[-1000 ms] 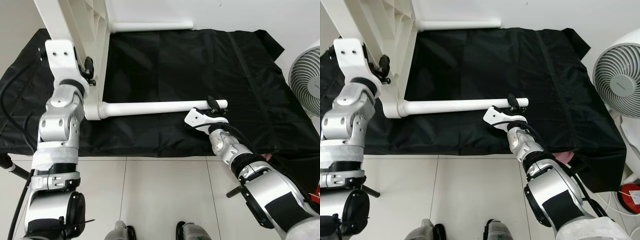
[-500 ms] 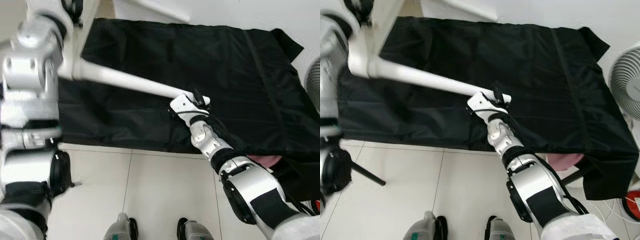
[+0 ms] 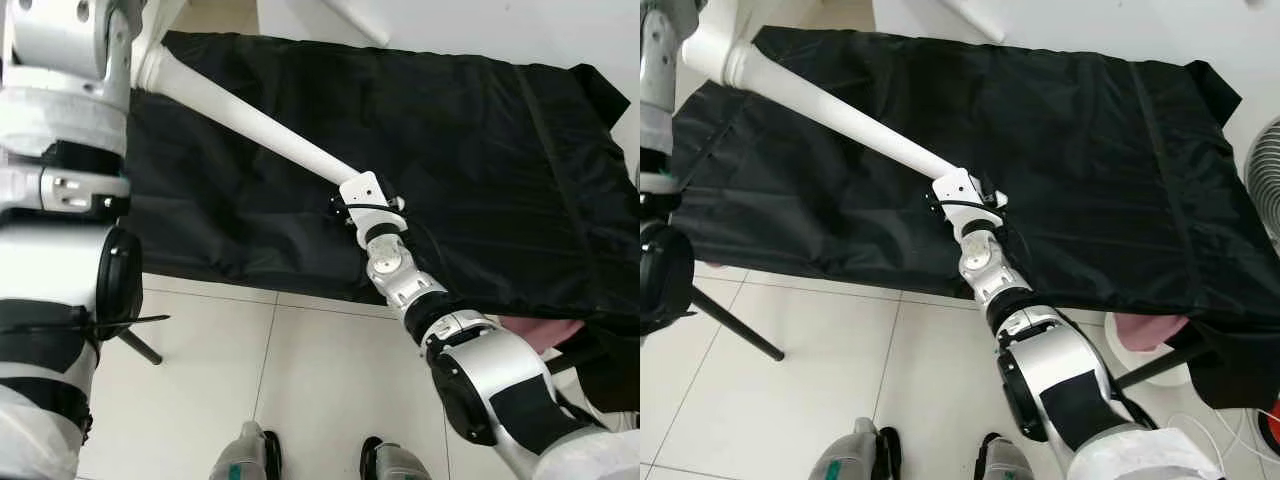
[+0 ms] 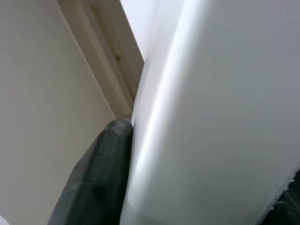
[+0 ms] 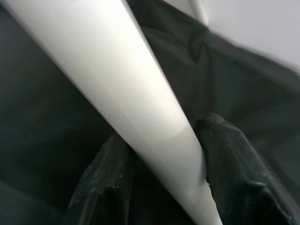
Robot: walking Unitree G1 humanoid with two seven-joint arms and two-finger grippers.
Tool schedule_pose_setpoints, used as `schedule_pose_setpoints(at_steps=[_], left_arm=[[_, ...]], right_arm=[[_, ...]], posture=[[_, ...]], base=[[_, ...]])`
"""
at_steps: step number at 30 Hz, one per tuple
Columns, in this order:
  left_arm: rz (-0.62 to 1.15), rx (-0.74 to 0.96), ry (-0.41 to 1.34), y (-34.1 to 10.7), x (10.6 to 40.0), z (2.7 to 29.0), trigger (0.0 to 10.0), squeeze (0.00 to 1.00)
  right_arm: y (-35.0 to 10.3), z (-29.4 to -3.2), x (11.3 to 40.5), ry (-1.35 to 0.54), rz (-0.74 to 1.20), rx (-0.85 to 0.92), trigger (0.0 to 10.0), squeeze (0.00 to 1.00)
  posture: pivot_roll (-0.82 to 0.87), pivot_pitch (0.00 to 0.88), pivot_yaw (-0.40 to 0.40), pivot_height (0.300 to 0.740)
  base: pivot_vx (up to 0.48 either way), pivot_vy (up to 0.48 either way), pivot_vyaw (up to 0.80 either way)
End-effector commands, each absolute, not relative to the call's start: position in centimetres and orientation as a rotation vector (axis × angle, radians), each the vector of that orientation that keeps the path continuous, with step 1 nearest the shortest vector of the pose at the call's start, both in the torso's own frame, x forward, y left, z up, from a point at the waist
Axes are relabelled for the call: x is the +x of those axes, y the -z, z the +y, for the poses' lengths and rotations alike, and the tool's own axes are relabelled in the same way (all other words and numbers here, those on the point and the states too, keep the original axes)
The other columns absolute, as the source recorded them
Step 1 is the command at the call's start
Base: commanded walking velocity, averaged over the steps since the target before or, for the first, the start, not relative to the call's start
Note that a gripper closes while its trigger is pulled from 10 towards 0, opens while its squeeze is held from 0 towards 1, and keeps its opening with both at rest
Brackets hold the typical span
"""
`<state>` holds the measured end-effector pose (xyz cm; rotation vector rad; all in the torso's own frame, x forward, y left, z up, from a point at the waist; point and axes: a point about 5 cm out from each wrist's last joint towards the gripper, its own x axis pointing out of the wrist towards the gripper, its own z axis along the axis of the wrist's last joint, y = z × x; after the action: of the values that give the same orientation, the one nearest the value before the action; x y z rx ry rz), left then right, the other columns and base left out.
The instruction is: Building children table
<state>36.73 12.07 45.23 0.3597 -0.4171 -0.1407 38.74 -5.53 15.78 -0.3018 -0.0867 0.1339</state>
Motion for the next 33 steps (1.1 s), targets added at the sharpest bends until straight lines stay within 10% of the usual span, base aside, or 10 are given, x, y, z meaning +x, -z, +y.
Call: schedule_pose_setpoints(at_steps=[1, 6, 33], left_arm=[[-0.511, 0.165, 0.562, -46.4, 34.8, 5.9, 0.0, 0.00], [-0.546, 0.116, 0.671, -48.1, 33.7, 3.6, 0.0, 0.00], [-0.443, -0.042, 0.882, -49.0, 33.0, -3.0, 0.0, 0.00]], right_arm=[[-19.9, 1.2, 37.1, -0.352, -0.245, 0.099, 10.0, 0.00], [-19.5, 5.3, 35.0, -0.636, -0.197, 0.191, 10.0, 0.00], [-22.7, 7.4, 34.9, -0.763, -0.155, 0.481, 10.0, 0.00]], posture=[[0.00, 0.115, 0.086, 0.740], [0.01, 0.120, 0.094, 0.740], [0.02, 0.140, 0.132, 0.740]], base=[[0.000, 0.000, 0.00], [0.000, 0.000, 0.00], [0.000, 0.000, 0.00]])
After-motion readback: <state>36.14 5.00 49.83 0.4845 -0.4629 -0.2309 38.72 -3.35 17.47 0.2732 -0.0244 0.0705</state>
